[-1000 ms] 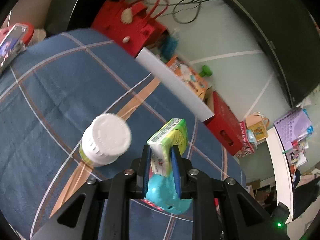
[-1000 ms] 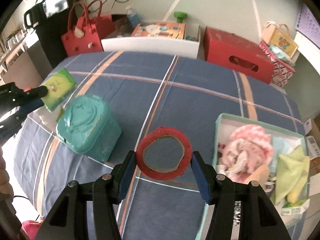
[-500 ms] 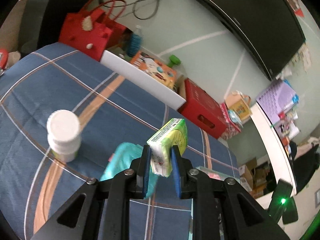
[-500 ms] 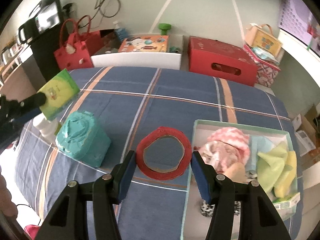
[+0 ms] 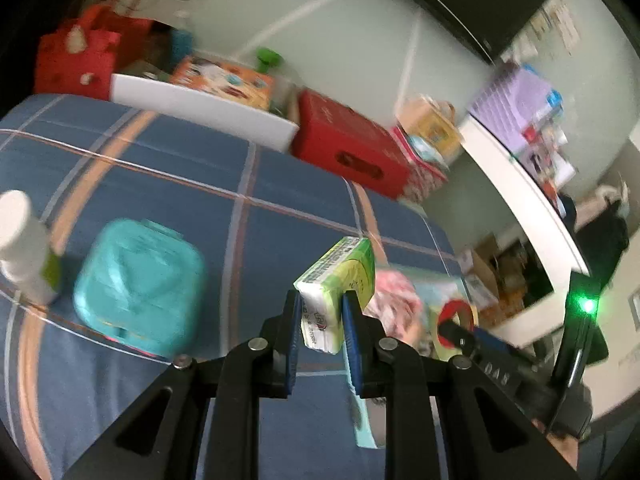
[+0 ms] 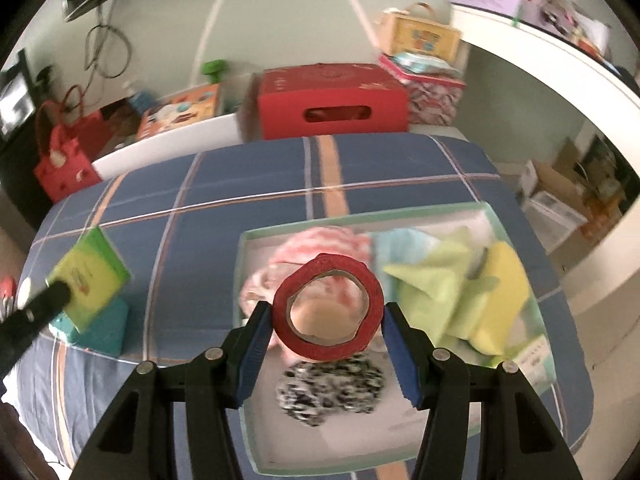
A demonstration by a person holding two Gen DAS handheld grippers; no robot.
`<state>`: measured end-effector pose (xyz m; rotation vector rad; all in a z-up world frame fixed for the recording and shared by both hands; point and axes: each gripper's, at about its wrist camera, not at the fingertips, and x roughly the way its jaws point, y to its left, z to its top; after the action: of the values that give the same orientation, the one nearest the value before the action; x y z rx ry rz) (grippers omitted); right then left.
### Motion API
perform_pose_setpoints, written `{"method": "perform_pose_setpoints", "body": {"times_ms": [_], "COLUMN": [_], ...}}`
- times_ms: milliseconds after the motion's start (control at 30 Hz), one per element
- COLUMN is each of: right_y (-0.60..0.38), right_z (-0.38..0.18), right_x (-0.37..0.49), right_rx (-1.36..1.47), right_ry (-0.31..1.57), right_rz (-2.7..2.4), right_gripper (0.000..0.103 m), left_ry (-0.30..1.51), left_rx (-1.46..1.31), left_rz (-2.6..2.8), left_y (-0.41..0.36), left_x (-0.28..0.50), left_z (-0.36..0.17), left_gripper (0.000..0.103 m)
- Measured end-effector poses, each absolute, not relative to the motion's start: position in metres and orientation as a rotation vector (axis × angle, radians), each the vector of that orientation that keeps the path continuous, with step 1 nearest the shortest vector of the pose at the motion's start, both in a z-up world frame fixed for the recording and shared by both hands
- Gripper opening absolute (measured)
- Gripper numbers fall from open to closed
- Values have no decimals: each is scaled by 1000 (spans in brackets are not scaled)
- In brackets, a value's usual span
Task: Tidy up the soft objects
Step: 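Carry tape roll and tissue pack into the white tray and open both tools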
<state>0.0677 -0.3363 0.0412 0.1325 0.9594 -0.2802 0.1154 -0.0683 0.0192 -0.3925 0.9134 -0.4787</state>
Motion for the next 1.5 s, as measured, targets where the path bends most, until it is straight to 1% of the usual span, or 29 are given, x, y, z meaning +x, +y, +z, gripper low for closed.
{"method": "perform_pose_setpoints", "body": {"times_ms": [267, 467, 700, 967, 1200, 1333, 1500], "right_y": [-379, -402, -394, -381, -388, -391, -393], "right_z": [45, 47, 34, 10, -14, -21, -22], "right_x": [44, 28, 36, 48, 53, 54, 54], "right_rx": [198, 233, 218, 216, 257, 275, 287], "right_ry": [945, 933, 981, 1048, 1094, 1104, 1100], "right_rz": [-395, -461, -413, -350, -345, -347, -352], "right_gripper": [59, 59, 59, 59, 60, 60, 60], "left_ry": [986, 1026, 1103, 1140, 1123, 1160, 1140], "left_rx": [-307, -282, -293, -274, -189, -180, -126], "left_rz": [-630, -699, -730, -724, -675, -646, -637], "left_y": [-125, -153, -166, -175, -186, -188, -193], "left_x": [101, 94, 93, 97, 100, 106, 103], "left_z": [4, -7, -27, -39, -46, -58, -54], "left_gripper": [21, 21, 21, 22, 22, 21, 21]}}
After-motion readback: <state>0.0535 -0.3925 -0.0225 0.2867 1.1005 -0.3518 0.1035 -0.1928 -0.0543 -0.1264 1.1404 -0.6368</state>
